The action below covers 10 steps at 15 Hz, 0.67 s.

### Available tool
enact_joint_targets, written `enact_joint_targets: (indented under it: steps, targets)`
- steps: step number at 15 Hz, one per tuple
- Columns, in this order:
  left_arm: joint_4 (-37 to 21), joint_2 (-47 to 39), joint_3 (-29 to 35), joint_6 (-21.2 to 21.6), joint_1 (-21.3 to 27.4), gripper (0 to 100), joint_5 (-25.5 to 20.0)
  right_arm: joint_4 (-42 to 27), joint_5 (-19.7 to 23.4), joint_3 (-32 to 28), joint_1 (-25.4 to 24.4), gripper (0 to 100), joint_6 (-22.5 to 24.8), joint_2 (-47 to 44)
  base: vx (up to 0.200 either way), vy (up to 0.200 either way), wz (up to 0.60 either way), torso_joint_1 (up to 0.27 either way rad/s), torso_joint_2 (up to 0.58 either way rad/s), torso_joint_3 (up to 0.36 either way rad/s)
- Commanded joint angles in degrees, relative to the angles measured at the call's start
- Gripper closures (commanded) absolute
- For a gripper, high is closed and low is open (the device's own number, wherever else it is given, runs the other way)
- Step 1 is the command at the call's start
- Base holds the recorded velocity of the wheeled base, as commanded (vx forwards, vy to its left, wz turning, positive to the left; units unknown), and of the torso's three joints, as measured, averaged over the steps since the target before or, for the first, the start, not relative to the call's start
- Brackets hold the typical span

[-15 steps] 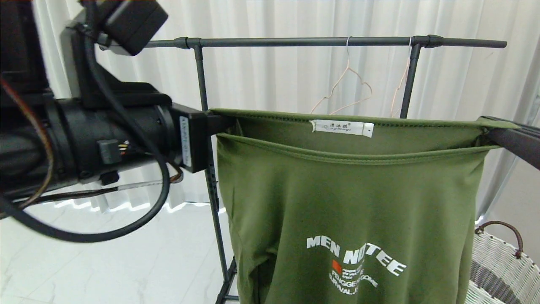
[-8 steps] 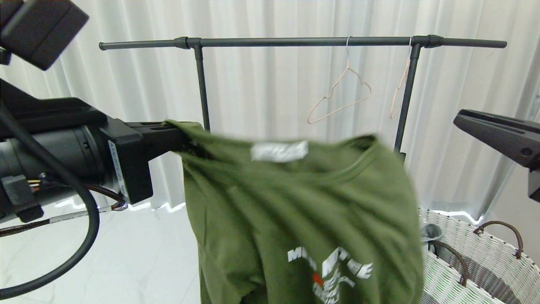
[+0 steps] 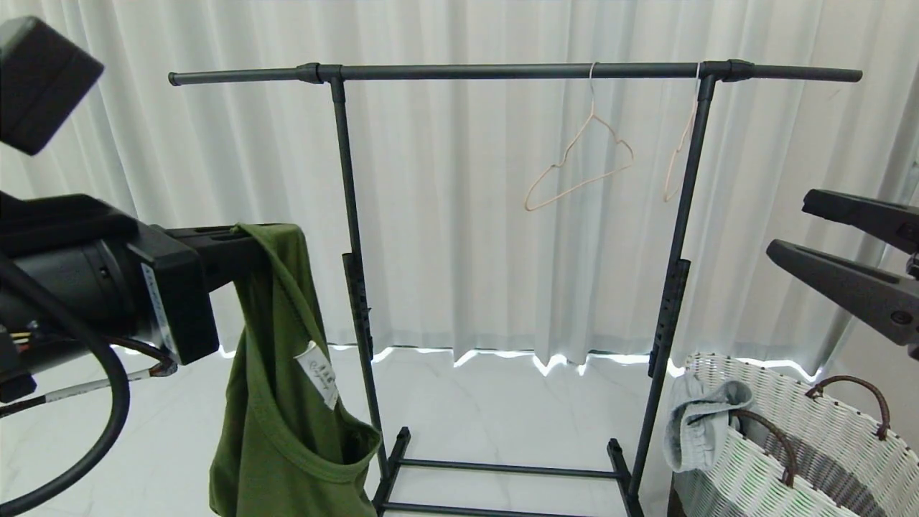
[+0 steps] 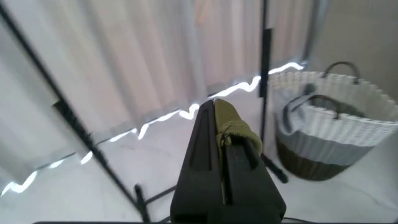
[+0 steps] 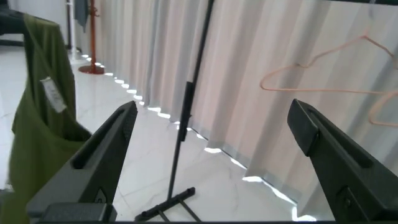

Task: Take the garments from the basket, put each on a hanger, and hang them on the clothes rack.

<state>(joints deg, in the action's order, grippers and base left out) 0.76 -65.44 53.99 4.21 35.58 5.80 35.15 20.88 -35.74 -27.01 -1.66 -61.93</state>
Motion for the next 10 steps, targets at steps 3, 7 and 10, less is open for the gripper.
enact_joint_targets:
  steps: [3,7,10]
  targets:
    - [0.21,7.96,-8.90,-0.43,-7.20,100,0.17,-5.09,-2.16,0.32,7.59,0,-0.01,-0.65,0.000,0.000,0.00,0.000,0.00,0.000]
    - [0.21,14.81,-16.73,-0.43,-9.92,100,0.70,-15.63,-14.29,0.94,10.32,0,-0.28,1.72,0.000,0.000,0.00,0.000,0.00,0.000]
    - [0.56,19.21,-23.67,-0.60,-20.12,100,-0.44,-16.16,-21.50,8.06,10.58,0,-3.35,3.22,0.000,0.000,0.00,0.000,0.00,0.000]
